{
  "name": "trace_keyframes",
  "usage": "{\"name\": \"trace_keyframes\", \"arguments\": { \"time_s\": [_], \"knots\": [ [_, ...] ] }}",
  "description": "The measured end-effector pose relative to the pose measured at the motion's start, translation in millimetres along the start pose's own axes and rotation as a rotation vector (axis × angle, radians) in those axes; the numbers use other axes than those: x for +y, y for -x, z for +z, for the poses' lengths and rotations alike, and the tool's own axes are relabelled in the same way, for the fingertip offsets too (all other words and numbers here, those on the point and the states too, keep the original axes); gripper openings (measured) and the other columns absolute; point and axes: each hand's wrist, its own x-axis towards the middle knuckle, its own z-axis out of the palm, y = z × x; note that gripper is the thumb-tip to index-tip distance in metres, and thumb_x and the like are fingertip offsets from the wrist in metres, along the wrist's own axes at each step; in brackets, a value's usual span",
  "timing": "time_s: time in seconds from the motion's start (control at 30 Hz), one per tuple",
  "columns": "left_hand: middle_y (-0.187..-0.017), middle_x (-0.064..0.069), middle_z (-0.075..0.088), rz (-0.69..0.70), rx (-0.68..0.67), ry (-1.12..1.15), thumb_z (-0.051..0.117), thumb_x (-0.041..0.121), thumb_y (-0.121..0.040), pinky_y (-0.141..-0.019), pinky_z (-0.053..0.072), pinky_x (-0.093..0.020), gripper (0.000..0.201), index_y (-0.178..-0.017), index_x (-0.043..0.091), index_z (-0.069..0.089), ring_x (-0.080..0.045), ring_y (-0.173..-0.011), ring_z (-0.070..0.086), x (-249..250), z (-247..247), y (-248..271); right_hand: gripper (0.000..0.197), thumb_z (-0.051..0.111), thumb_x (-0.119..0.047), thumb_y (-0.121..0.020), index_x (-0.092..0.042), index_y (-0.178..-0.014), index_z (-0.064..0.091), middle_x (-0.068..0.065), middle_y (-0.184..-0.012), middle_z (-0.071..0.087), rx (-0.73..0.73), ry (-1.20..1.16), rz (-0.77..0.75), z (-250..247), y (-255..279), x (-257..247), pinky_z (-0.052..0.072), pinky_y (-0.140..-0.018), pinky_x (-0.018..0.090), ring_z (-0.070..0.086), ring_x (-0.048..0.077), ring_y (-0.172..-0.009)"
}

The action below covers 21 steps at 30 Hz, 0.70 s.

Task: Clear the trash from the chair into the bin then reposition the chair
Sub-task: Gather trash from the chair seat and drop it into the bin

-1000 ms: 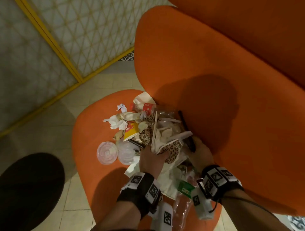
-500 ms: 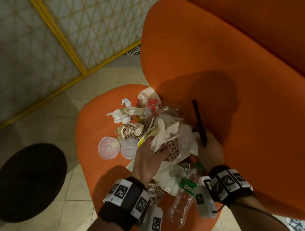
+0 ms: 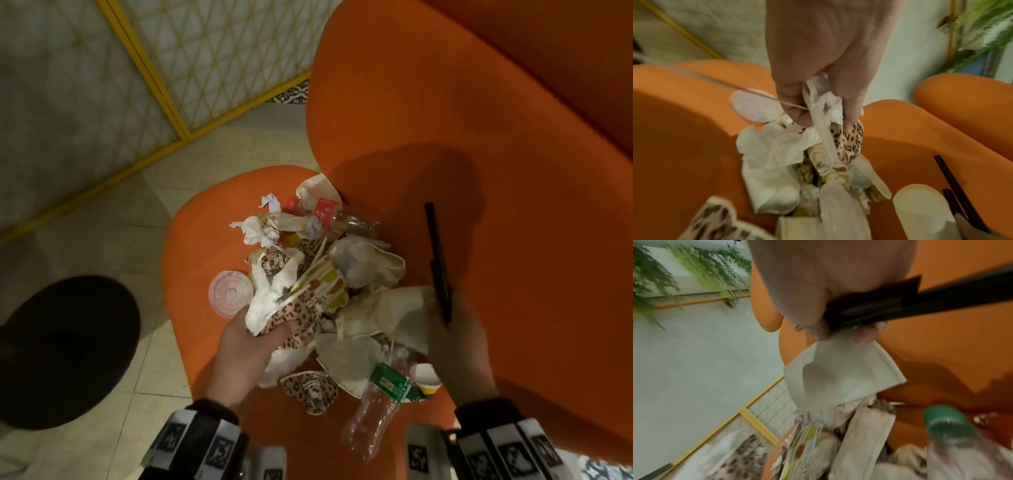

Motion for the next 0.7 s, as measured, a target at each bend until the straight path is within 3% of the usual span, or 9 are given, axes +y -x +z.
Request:
{"name": "trace_keyframes", "arguments": {
  "time_s": [0.13,0.17,0.23,0.3,0.4,0.47,0.53,0.63,0.7],
  "knots": [
    [-0.073,0.013,0.071,-0.1,0.023,0.093,0.074,0.002,-0.074,-0.05,0.047,-0.006,0.032,-0.099,0.017,0.063,0.01,-0.061,0.065,-23,2,17,0.008,0.042,-0.037,-0.098,-0.035,-0.102,0.049,-0.006,-0.081,0.06,-0.255,0.104,-0.006,28,25,-1,0.044,-0.049,0.017,0.057,0.005,-0.061],
    [-0.07,0.01,0.07,-0.12,0.032,0.129,0.072,-0.004,-0.074,-0.046,0.045,-0.005,0.031,-0.1,0.01,0.063,0.01,-0.056,0.064,-28,3,23,0.009,0.043,-0.037,-0.098,-0.034,-0.103,0.05,-0.007,-0.082,0.061,-0.298,0.111,-0.015,35,31,-2,0.046,-0.052,0.018,0.059,0.006,-0.065],
    [-0.06,0.005,0.068,-0.186,0.038,0.19,0.068,-0.012,-0.074,-0.041,0.043,-0.007,0.028,-0.098,0.0,0.064,0.008,-0.047,0.062,-37,5,34,0.02,0.045,-0.046,-0.094,-0.032,-0.104,0.055,-0.006,-0.088,0.064,-0.362,0.177,-0.033,50,38,0,0.053,-0.071,0.033,0.063,0.012,-0.079],
    [-0.054,0.001,0.069,-0.249,0.017,0.282,0.072,-0.011,-0.07,-0.041,0.047,-0.012,0.028,-0.093,0.003,0.064,0.002,-0.048,0.064,-53,12,42,0.031,0.047,-0.057,-0.089,-0.033,-0.106,0.056,-0.006,-0.096,0.065,-0.423,0.289,-0.003,60,42,3,0.051,-0.081,0.038,0.062,0.015,-0.089],
    [-0.09,-0.012,0.075,-0.301,-0.086,0.314,0.092,0.018,-0.048,-0.057,0.055,-0.023,0.072,-0.11,-0.002,0.061,-0.02,-0.076,0.073,-79,21,48,0.044,0.046,-0.065,-0.085,-0.031,-0.112,0.055,-0.004,-0.099,0.063,-0.495,0.448,0.038,69,44,5,0.052,-0.075,0.034,0.062,0.016,-0.088],
    [-0.106,-0.009,0.07,-0.334,-0.056,0.241,0.086,0.01,-0.061,-0.058,0.051,-0.014,0.058,-0.112,0.005,0.059,-0.019,-0.085,0.069,-91,28,48,0.042,0.044,-0.063,-0.086,-0.032,-0.112,0.054,-0.004,-0.096,0.063,-0.491,0.508,0.019,72,46,4,0.054,-0.073,0.034,0.062,0.015,-0.084],
    [-0.105,-0.005,0.066,-0.363,-0.03,0.191,0.077,0.001,-0.071,-0.056,0.048,-0.012,0.041,-0.103,0.016,0.056,-0.011,-0.084,0.062,-94,34,46,0.037,0.045,-0.059,-0.087,-0.032,-0.11,0.055,-0.006,-0.093,0.065,-0.443,0.473,0.031,71,46,4,0.055,-0.076,0.037,0.063,0.015,-0.083],
    [-0.106,-0.009,0.067,-0.364,-0.019,0.197,0.076,0.0,-0.072,-0.069,0.053,-0.026,0.04,-0.098,0.022,0.055,-0.018,-0.089,0.065,-98,38,42,0.034,0.047,-0.055,-0.087,-0.032,-0.111,0.054,-0.008,-0.095,0.067,-0.373,0.43,0.073,66,48,4,0.055,-0.08,0.037,0.064,0.014,-0.086],
    [-0.113,-0.011,0.064,-0.352,-0.015,0.218,0.077,0.001,-0.071,-0.068,0.055,-0.03,0.05,-0.11,0.019,0.053,-0.023,-0.098,0.064,-100,38,39,0.038,0.049,-0.058,-0.085,-0.033,-0.113,0.054,-0.008,-0.096,0.067,-0.401,0.444,0.099,64,51,6,0.055,-0.079,0.037,0.064,0.014,-0.087]
  ]
}}
